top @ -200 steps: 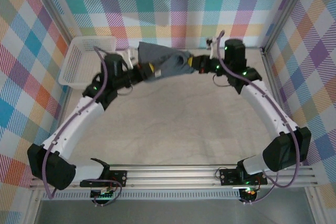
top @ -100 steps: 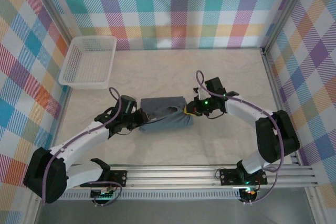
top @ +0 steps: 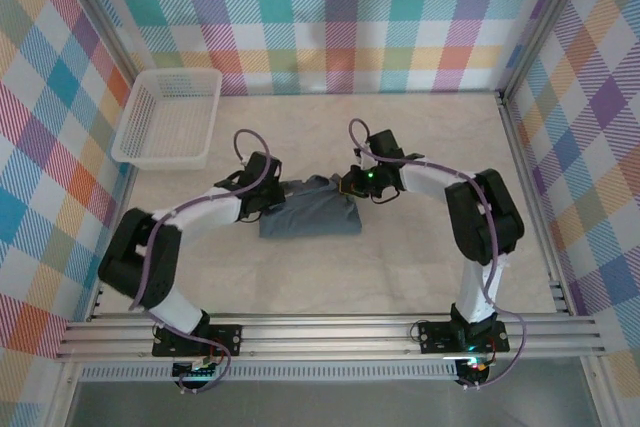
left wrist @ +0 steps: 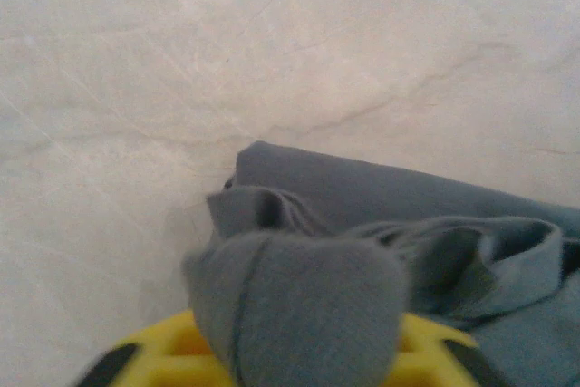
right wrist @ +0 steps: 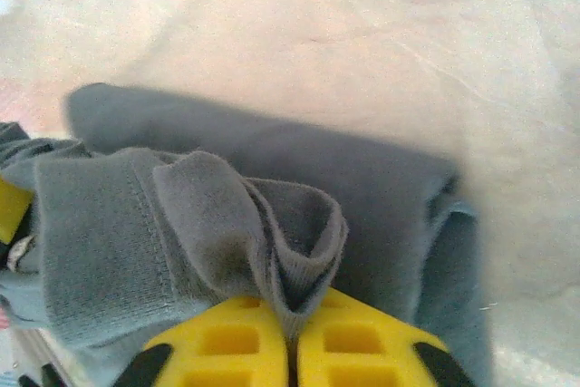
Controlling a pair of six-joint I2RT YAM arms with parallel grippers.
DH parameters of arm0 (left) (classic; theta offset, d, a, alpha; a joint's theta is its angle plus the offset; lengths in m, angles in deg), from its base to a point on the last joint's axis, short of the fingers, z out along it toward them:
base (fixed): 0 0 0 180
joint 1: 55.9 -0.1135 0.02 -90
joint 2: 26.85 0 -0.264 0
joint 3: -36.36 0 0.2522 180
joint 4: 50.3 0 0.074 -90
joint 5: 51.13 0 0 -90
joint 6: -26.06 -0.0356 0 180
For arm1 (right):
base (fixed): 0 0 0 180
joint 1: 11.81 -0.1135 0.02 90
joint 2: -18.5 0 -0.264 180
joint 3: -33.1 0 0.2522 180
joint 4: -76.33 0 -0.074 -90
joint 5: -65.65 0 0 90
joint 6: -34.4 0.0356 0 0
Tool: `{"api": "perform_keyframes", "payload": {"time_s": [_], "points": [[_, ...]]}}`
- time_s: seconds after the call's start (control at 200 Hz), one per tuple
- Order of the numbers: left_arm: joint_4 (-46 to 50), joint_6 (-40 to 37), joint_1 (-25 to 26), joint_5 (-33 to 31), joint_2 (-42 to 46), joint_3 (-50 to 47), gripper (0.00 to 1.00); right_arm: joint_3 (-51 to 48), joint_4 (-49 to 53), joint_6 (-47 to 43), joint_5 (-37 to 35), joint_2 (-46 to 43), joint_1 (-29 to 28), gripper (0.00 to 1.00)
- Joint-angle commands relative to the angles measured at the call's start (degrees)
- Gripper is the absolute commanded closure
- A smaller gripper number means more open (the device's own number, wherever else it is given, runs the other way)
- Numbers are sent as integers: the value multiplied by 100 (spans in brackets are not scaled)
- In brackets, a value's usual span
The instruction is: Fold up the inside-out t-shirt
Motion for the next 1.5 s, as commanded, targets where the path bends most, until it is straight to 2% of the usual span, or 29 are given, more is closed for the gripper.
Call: {"api": "perform_keyframes", "payload": {"time_s": [0.0,0.15,0.195,0.29,0.405,0.52,0.695,0.805,0.975,1.1,1.205,1.32,1.41,1.495], "points": [[-330,-205,-112,-148,-356,196,64,41,80,43,-316,54,66,78],[-110,-259,-139,-239,57,277,38,-221,368,71,-864,-691,67,55],[90,-272,-193,-313,335,320,33,-319,450,108,-1067,-962,66,49],[606,-341,-253,-352,999,427,29,-499,456,244,-1020,-1448,38,46],[954,-311,-245,462,1643,379,29,-475,500,292,-1083,-1683,-326,50],[927,149,-58,1371,1625,203,32,-569,147,425,-997,-1388,-832,54],[871,643,159,1445,1348,-281,36,-1143,16,311,-1479,-578,-943,73],[347,591,235,1853,920,-495,36,-1331,-66,313,-1114,-546,-953,75],[69,414,277,1547,62,-623,36,-813,375,126,-1197,-1285,-953,71],[-40,178,248,1555,456,-463,31,-288,459,83,-1381,-1458,-955,63],[124,64,240,1218,1147,-309,25,-66,239,155,-1738,-1135,-943,58],[581,106,83,850,1450,-104,20,52,146,129,-1881,-430,-931,62],[1014,323,-225,910,1395,-51,18,64,80,103,-1727,-119,-893,65],[1206,580,-568,1234,1142,-67,16,160,228,40,-1435,-233,-774,63]]}}
